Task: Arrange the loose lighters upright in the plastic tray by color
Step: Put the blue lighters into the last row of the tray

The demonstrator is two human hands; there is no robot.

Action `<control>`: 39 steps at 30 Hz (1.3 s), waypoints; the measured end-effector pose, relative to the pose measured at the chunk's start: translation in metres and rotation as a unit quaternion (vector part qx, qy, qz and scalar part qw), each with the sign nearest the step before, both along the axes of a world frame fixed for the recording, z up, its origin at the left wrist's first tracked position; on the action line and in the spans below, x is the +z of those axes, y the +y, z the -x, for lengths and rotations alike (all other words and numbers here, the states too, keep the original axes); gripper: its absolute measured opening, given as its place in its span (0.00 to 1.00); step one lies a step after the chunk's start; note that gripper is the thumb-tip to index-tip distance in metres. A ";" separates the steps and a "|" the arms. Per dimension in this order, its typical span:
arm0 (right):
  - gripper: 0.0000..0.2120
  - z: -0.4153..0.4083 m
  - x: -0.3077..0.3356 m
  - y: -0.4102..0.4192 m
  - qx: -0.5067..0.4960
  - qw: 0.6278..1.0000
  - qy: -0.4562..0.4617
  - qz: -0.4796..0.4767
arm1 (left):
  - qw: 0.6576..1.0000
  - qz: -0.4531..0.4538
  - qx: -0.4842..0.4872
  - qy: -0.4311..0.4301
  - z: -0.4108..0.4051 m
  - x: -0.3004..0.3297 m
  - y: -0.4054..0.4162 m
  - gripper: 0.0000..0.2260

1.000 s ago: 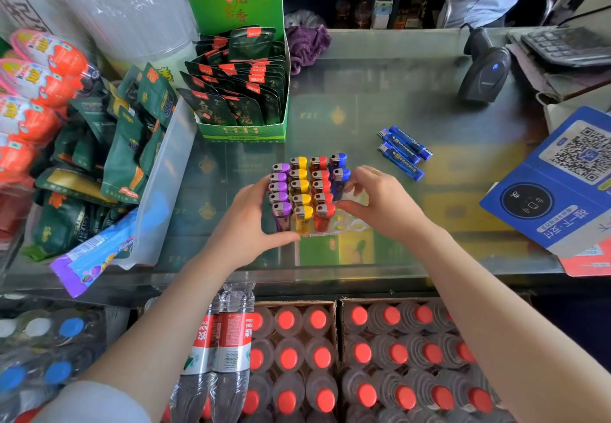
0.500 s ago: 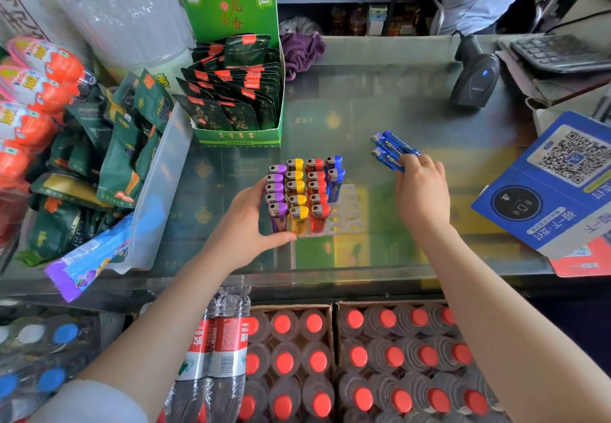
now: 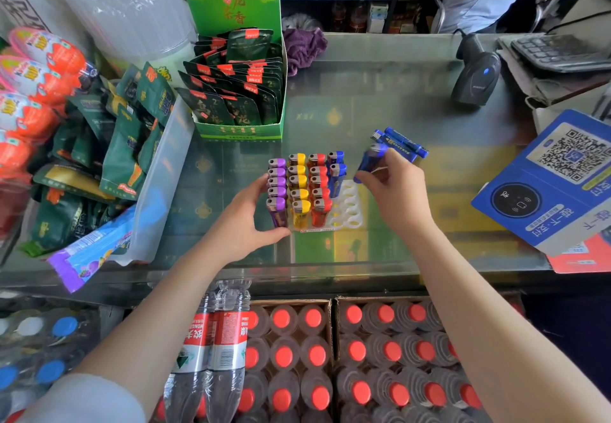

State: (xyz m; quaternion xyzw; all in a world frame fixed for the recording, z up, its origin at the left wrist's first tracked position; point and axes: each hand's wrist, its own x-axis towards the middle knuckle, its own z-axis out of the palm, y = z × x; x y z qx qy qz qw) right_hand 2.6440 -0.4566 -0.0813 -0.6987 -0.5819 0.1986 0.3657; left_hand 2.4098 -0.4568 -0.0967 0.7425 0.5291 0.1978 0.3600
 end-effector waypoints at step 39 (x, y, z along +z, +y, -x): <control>0.10 0.003 -0.022 -0.009 0.184 0.973 -0.112 -0.077 | 1.000 -0.029 -0.003 0.004 0.002 -0.007 -0.001 0.32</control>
